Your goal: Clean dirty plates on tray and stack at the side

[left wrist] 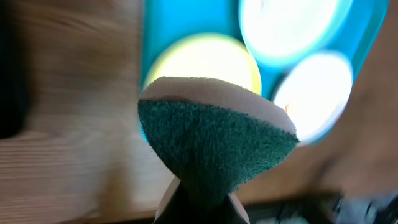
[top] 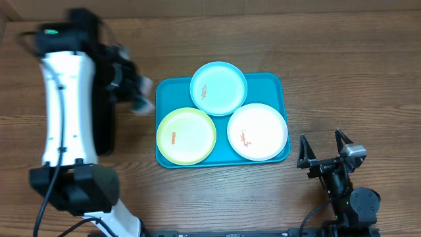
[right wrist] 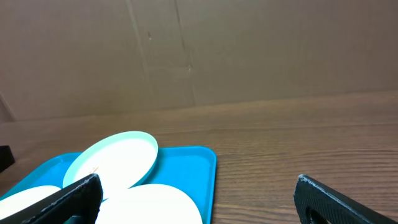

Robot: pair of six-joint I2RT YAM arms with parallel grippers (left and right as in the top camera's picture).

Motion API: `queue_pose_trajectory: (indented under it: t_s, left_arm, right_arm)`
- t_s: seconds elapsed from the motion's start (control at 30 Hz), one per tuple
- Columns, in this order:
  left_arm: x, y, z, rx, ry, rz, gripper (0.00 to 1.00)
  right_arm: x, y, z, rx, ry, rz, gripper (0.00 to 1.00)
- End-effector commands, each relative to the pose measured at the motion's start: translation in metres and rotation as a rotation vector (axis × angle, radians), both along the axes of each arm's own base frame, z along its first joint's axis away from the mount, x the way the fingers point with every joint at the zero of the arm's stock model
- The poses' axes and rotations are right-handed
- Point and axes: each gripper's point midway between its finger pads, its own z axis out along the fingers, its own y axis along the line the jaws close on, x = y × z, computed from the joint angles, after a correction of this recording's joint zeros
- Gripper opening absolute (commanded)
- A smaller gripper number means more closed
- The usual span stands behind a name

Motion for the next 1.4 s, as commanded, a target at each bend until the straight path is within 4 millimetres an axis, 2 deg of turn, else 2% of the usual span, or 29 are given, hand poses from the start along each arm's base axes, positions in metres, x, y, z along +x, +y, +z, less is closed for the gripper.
queue_pose_trajectory:
  t_s: [0.0,0.07,0.2,0.43,0.6,0.7,0.8,0.87,0.9,1.03,1.13,1.2,1.23,1.3,1.37]
  left_arm:
    - [-0.016,-0.039,-0.028,-0.026,0.066,-0.125,0.04]
    - [-0.02,-0.059,-0.052,-0.023,0.093,-0.16,0.04]
    - [-0.025,-0.08,-0.093,-0.009,0.11,-0.183,0.04]
    - [-0.035,-0.098,-0.164,0.013,0.087,-0.212,0.04]
    - [-0.04,-0.103,-0.197,0.012,0.053,-0.193,0.04]
    - [-0.035,-0.096,-0.208,0.066,0.031,-0.145,0.04]
    - [-0.031,-0.077,-0.215,0.178,0.021,-0.092,0.04]
    - [-0.029,-0.071,-0.215,0.214,0.012,-0.081,0.04]
    - [-0.029,-0.069,-0.216,0.224,0.01,-0.081,0.04]
    - [-0.028,-0.068,-0.216,0.228,0.009,-0.081,0.04]
    - [-0.029,-0.068,-0.216,0.228,0.009,-0.081,0.04]
    - [-0.029,-0.068,-0.216,0.228,0.009,-0.081,0.04]
    - [-0.028,-0.068,-0.216,0.228,0.009,-0.08,0.04]
    - [-0.025,-0.069,-0.216,0.225,-0.003,-0.079,0.04]
    - [-0.022,-0.07,-0.215,0.222,-0.017,-0.077,0.04]
  right_arm:
    - [0.001,-0.002,-0.002,-0.004,-0.002,-0.011,1.0]
    - [0.001,-0.002,-0.002,-0.004,-0.002,-0.012,1.0]
    - [0.001,-0.002,-0.002,-0.004,-0.002,-0.012,1.0]
    - [0.001,-0.002,-0.002,-0.004,-0.002,-0.011,1.0]
    - [0.001,-0.002,-0.002,-0.004,-0.002,-0.012,1.0]
    - [0.001,-0.002,-0.002,-0.004,-0.002,-0.012,1.0]
    - [0.001,-0.002,-0.002,-0.004,-0.002,-0.011,1.0]
    - [0.001,-0.008,0.01,-0.009,-0.053,-0.049,1.0]
    - [0.001,-0.007,0.015,0.004,-0.072,-0.044,1.0]
    - [-0.007,0.018,0.036,0.094,-0.135,0.113,1.0]
    - [-0.005,0.014,0.028,0.095,-0.104,0.087,1.0]
    - [-0.008,0.015,0.048,0.117,-0.182,0.1,1.0]
    - [-0.015,0.022,0.066,0.146,-0.248,0.155,1.0]
    - [-0.034,0.036,0.1,0.129,-0.397,0.253,1.0]
    - [-0.053,0.037,0.134,0.107,-0.556,0.276,1.0]
